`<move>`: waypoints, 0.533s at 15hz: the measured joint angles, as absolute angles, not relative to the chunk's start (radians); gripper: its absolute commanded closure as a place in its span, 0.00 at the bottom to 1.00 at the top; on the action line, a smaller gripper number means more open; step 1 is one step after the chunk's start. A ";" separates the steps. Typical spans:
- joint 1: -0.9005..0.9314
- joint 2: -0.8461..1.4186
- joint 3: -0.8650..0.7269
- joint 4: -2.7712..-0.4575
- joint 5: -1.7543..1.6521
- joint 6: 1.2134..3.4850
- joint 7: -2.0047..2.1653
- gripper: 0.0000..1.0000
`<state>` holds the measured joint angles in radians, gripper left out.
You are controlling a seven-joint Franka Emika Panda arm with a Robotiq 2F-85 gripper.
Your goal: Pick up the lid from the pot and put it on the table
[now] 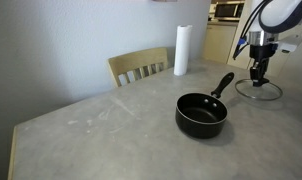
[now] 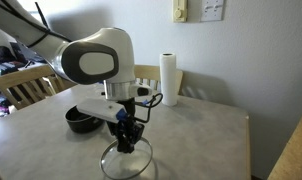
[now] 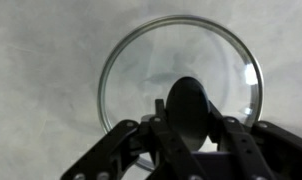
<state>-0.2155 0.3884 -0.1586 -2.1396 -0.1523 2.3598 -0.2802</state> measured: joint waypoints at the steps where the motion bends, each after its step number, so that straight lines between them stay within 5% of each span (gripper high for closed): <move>1: -0.215 0.398 -0.156 -2.130 -0.151 2.362 -0.273 0.85; 8: -0.231 0.482 -0.135 -2.082 -0.043 2.369 -0.263 0.85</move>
